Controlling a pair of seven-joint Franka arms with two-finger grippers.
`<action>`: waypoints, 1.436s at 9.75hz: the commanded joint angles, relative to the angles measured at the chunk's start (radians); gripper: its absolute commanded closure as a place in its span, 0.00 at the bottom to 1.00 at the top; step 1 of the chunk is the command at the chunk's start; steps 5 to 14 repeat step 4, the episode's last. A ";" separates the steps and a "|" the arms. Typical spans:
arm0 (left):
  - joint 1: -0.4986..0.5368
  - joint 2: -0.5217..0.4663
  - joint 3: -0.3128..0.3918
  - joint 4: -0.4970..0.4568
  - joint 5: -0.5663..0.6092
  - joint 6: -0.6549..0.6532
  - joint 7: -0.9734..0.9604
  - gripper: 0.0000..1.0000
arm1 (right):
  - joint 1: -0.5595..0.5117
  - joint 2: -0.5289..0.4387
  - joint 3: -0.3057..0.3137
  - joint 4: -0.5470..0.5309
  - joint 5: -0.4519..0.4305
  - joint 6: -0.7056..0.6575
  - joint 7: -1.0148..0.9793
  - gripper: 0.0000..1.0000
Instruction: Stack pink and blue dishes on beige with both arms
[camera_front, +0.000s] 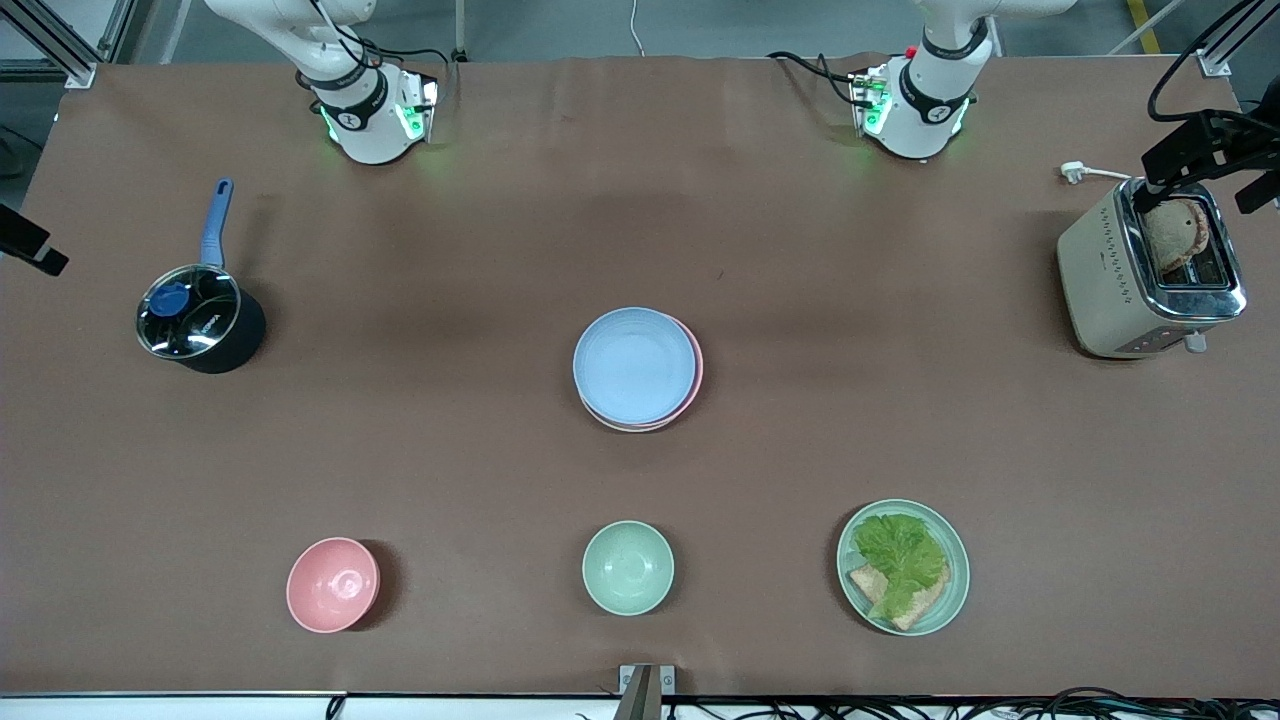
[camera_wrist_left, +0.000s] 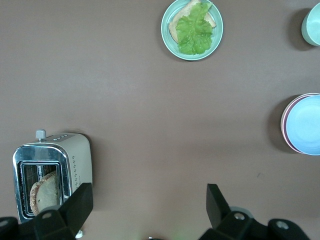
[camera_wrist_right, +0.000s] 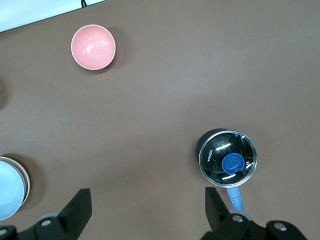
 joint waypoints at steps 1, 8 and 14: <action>0.016 0.016 -0.009 -0.016 -0.019 0.010 0.010 0.00 | -0.002 -0.014 0.005 -0.013 -0.011 -0.005 -0.018 0.00; 0.016 0.016 -0.009 -0.013 -0.021 0.016 0.010 0.00 | -0.003 -0.012 0.005 -0.013 -0.011 -0.005 -0.019 0.00; 0.016 0.016 -0.009 -0.013 -0.021 0.016 0.010 0.00 | -0.003 -0.012 0.005 -0.013 -0.011 -0.005 -0.019 0.00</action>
